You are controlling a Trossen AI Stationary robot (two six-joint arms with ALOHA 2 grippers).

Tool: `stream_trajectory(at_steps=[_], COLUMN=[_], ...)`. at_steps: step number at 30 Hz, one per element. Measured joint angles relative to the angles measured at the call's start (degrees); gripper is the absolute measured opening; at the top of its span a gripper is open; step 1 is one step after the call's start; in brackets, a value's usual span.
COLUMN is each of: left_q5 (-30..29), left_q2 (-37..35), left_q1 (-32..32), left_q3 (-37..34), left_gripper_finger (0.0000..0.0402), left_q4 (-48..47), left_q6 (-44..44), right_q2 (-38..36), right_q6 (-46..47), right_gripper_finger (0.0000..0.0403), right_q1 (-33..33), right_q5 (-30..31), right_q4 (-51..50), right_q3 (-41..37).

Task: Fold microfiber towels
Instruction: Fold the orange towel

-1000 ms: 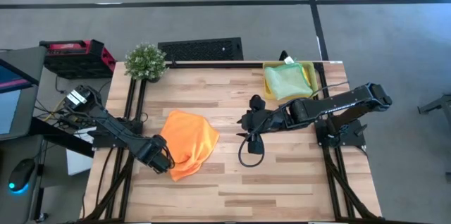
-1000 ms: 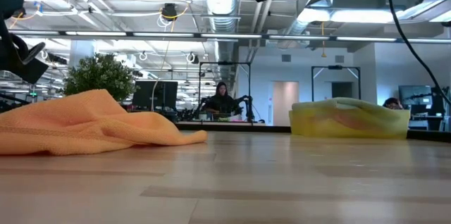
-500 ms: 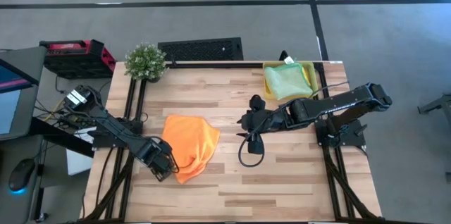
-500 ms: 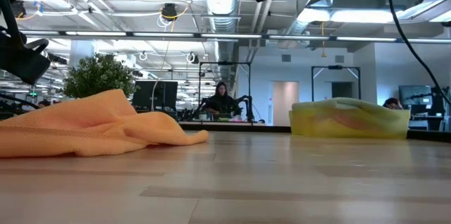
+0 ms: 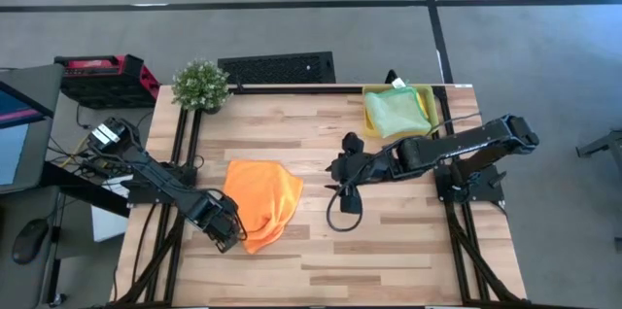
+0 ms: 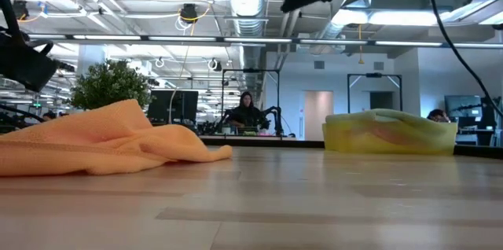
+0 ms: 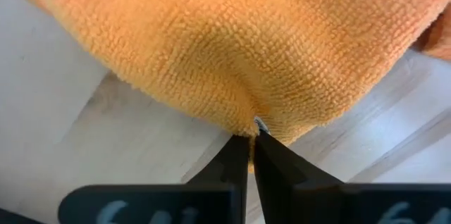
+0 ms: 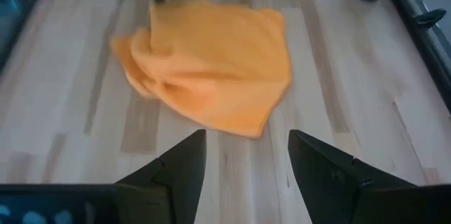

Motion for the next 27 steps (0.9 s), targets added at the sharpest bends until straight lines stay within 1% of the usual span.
stream_trajectory(at_steps=[2,6,13,15,19,22,24,27], left_q5=[-1.2,-7.2,-11.0,-12.3,-14.3,-16.2,-17.4,-19.0], left_q2=[-0.3,-3.0,-10.1,-11.8,-14.9,-16.9,-18.0,-19.6], left_q1=[0.0,0.2,0.1,0.1,0.1,0.1,0.1,0.1], left_q3=[0.2,1.9,3.6,3.6,3.6,3.6,3.6,3.7], left_gripper_finger=[0.0007,0.0003,0.0002,0.0001,0.0001,0.0001,0.0001,0.0001], left_q4=[0.6,1.1,0.6,0.5,0.8,1.6,2.7,3.0], left_q6=[0.6,2.1,3.0,2.7,3.0,3.4,3.6,3.6], right_q2=[2.0,8.0,17.8,19.8,24.2,27.6,30.2,33.8], right_q6=[-2.0,-8.9,-23.2,-25.7,-29.3,-29.5,-29.5,-29.5], right_gripper_finger=[0.0225,0.0225,0.0225,0.0225,0.0225,0.0225,0.0225,0.0225], right_q1=[0.5,2.2,5.8,7.0,8.0,7.9,7.4,6.5], right_q5=[-0.2,-2.0,-3.7,-4.5,-7.4,-9.7,-11.0,-13.2], right_q4=[-0.5,3.5,22.7,27.2,37.3,43.7,46.2,45.5], right_q3=[-0.1,-0.1,-0.1,-0.1,-0.1,-0.1,1.0,4.3])
